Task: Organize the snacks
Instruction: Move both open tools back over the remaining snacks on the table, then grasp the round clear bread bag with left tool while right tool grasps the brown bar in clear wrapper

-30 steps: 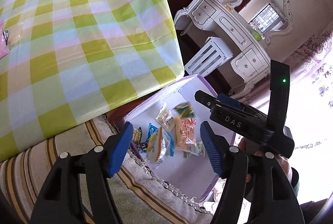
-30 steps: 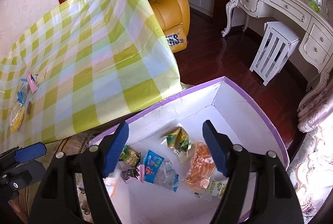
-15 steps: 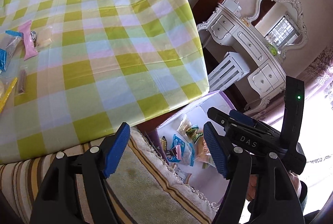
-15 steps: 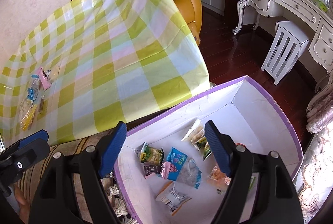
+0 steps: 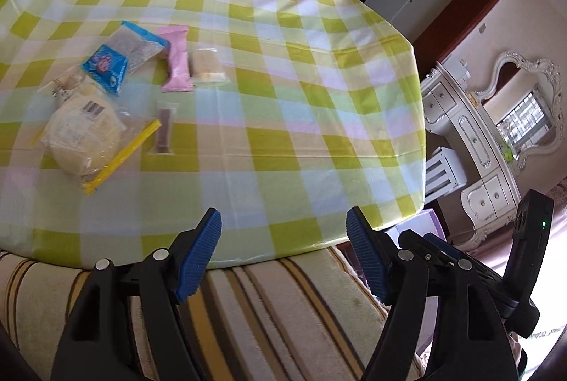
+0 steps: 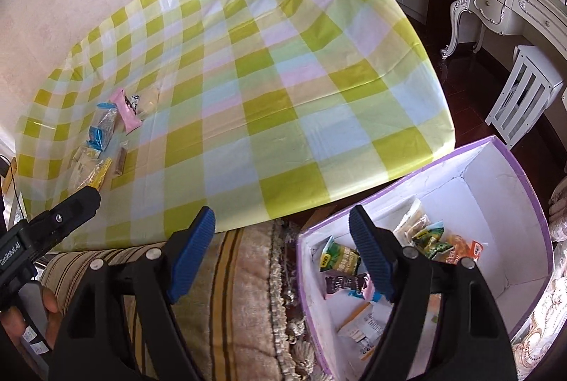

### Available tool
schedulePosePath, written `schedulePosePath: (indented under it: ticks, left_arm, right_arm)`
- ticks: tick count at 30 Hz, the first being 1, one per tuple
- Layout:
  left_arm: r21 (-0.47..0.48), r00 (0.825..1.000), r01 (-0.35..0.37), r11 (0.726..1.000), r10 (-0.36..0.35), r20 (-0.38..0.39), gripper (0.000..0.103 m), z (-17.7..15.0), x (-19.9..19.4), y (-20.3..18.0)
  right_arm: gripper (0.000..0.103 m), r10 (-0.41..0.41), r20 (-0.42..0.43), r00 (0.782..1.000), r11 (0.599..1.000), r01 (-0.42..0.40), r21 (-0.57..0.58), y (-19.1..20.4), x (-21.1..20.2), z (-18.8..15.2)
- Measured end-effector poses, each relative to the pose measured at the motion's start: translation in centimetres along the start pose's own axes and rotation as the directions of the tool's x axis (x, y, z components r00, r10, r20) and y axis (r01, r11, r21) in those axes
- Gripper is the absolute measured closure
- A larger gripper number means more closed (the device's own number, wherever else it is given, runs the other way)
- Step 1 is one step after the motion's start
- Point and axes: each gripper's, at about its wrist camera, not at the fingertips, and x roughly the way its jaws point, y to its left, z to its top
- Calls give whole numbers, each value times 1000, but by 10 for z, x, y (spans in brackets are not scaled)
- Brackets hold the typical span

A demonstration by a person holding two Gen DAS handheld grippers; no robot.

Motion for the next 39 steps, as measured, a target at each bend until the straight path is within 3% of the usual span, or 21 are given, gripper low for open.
schedulePosePath:
  ticks: [5,10,18,31,39]
  left_arm:
    - [-112,999,-46,993,49,20,32,2,-17,44]
    - [-239,995,-81,968,92,34,27,5,-28,86]
    - [-348,991,-123,929,134,7,21,16,-22,121]
    - [-354,977,-210,911,210,-40,14,55,12,133]
    - [-262,948,-318,911,312,-64,13,73,28,131]
  right_arm:
    - [25,19,-33,999,998,-21,-58,27,9,-1]
    - [25,21,-56,998,993,-27,-114,50,17,0]
    - [25,16,-79,997,985,-29,-168,78,32,1]
    - [25,7,-91,996,980,-25,-199,99,47,3]
    - [25,21,-104,994,979,-42,-201,108,55,6]
